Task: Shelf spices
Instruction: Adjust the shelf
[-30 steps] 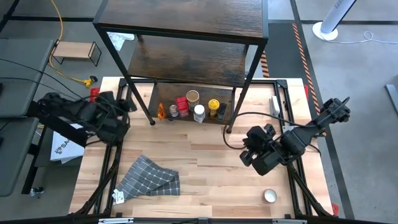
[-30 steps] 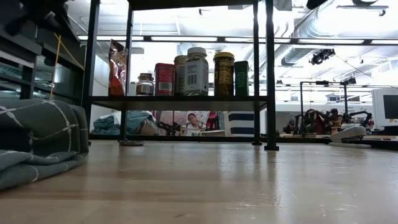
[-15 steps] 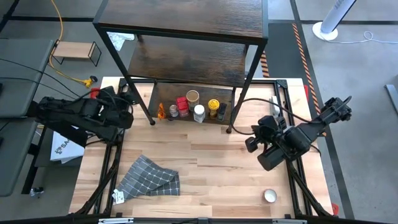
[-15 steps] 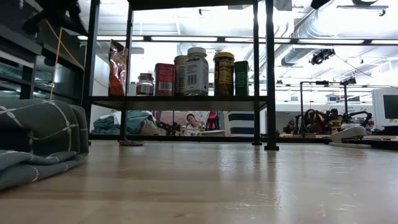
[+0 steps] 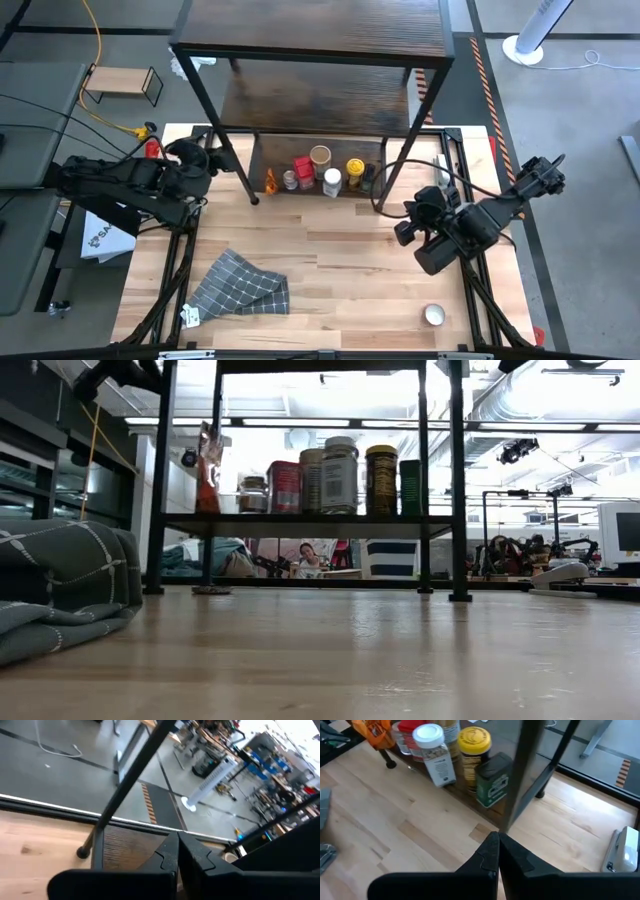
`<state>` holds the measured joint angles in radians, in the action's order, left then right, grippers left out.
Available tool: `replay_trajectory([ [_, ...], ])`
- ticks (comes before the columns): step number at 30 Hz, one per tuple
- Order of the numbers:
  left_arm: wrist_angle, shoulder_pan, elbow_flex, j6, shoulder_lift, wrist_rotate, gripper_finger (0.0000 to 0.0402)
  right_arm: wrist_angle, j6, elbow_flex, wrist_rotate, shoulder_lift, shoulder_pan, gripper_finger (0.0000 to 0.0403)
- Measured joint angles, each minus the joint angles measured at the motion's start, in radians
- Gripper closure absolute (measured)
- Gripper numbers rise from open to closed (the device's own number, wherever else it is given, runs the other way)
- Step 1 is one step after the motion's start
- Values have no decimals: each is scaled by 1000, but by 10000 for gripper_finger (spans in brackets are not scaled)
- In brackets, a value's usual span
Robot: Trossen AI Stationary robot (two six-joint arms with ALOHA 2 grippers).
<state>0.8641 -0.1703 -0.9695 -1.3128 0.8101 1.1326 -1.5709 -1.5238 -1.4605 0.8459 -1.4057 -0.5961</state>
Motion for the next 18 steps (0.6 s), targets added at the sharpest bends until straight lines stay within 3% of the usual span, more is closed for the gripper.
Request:
replay_trajectory([
  [9, -34, -1, 0, 51, -9, -26, 401, 7, -77, 0, 82, 2, 79, 403],
  [12, -43, -1, 1, 75, -27, -70, 401, 112, 4, 0, 96, 5, 56, 403],
  [14, -57, -5, 1, 162, -50, -155, 401, 207, 113, 1, 89, 16, 16, 403],
  [18, -82, -36, 1, 342, -113, -449, 401, 275, 192, 1, 23, 53, -63, 403],
])
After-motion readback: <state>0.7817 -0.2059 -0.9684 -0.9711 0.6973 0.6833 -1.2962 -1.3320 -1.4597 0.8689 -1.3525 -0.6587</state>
